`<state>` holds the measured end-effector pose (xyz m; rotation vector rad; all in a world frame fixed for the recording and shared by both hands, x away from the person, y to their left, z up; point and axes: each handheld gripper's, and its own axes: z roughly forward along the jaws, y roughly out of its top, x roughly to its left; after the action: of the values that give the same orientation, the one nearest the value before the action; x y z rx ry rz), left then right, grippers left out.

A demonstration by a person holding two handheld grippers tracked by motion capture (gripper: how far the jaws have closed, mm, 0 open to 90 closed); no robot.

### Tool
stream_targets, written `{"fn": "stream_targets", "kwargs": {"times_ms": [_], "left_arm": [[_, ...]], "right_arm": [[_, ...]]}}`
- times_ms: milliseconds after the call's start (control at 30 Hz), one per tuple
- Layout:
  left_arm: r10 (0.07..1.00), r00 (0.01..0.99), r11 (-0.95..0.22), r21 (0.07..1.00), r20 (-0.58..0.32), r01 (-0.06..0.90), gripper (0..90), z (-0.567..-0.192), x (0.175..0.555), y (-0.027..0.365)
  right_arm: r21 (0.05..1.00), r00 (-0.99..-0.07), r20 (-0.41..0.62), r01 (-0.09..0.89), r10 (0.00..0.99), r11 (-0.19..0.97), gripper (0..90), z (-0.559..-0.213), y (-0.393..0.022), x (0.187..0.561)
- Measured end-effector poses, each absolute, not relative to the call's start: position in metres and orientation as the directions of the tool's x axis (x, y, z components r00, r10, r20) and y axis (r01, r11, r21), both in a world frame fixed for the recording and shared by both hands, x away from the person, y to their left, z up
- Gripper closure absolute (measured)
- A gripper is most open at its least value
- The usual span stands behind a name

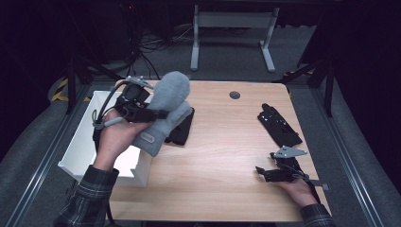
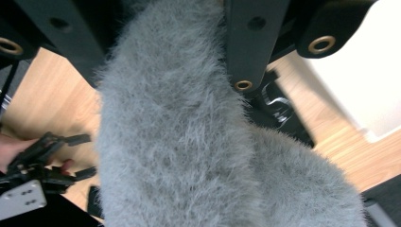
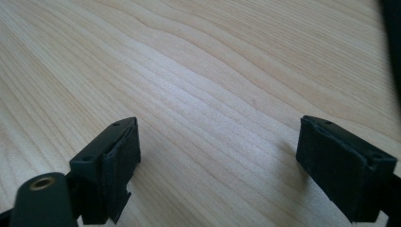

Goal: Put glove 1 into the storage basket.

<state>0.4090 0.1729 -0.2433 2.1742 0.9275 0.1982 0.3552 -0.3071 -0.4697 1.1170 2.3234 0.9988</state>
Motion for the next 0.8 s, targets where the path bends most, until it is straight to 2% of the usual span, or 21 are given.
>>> {"fn": "stream_targets", "kwargs": {"times_ms": [500,800], "left_arm": [[0.795,0.578,-0.329,0.67,-0.184,0.665,71.1,-0.266,0.412,0.248],[0.829,0.514,-0.277,0.634,-0.223,0.722,71.0,-0.297,0.419,0.267]], "right_arm": [[0.735,-0.61,-0.026,0.525,0.792,0.428,14.5,-0.47,-0.307,0.355],[0.735,-0.61,-0.027,0.525,0.792,0.429,14.5,-0.47,-0.307,0.355]]}}
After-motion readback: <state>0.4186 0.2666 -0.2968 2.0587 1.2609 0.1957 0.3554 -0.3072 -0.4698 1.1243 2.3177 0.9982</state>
